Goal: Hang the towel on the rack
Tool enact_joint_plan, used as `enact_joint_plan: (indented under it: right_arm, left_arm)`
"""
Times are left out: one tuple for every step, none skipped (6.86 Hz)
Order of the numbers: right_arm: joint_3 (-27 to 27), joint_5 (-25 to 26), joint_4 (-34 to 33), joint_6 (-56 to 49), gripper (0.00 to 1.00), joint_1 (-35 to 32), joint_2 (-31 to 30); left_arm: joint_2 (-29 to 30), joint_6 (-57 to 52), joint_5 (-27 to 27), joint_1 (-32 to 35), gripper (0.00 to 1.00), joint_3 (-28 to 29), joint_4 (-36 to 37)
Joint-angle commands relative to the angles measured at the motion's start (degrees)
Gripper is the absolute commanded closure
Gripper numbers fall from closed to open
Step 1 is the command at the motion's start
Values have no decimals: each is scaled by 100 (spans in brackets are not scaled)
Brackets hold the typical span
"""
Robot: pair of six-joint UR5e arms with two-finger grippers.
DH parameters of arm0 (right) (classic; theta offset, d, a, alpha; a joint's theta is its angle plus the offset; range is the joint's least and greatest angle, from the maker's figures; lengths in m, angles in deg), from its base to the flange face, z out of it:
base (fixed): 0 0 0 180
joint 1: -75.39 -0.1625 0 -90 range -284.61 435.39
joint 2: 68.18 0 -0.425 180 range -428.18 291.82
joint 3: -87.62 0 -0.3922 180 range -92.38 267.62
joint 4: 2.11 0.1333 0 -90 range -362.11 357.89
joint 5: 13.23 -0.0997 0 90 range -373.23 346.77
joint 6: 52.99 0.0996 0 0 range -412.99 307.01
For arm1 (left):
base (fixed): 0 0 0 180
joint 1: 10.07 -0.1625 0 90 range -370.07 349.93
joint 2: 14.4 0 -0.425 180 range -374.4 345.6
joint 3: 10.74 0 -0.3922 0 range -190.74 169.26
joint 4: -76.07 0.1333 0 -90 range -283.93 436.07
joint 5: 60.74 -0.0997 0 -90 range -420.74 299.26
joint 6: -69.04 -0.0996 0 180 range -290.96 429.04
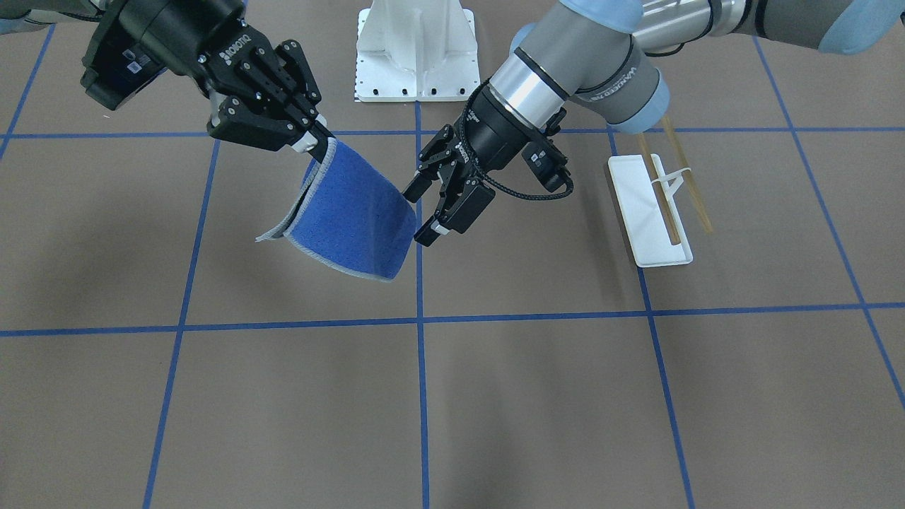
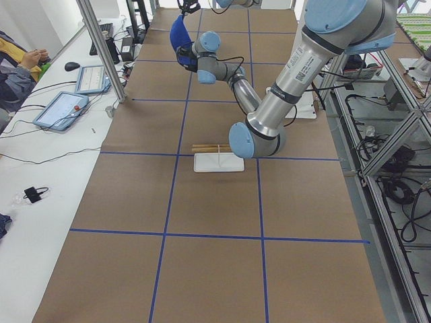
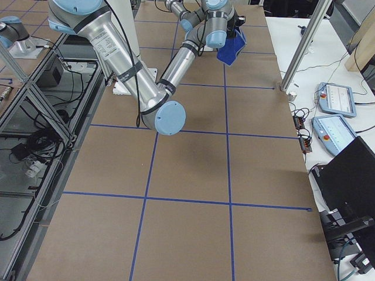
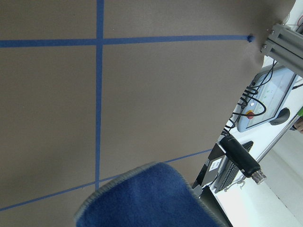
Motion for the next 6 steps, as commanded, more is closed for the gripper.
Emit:
enact_joint_plan:
  right_arm:
    - [-17,56,6,65,100,-6,14]
    - [-26,144,-3,109,100,3,14]
    - [-26,171,-3,118,100,3,14]
    - [-43,171,-3,170,100,3,14]
    - [-122,171,-3,231,100,3,6]
    - [-157,171,6,293,100,3,6]
  left_arm:
    - [-35,104,0,-115,3,0,-179]
    - [-53,114,0,-133,3,-18,-189]
    - [-53,131,0,-133,3,-44,-189]
    - [-53,158,0,-142,3,-44,-241]
    - [-62,236,-9,-142,8,-36,-338]
    - [-62,333,-9,-151,19,-36,-339]
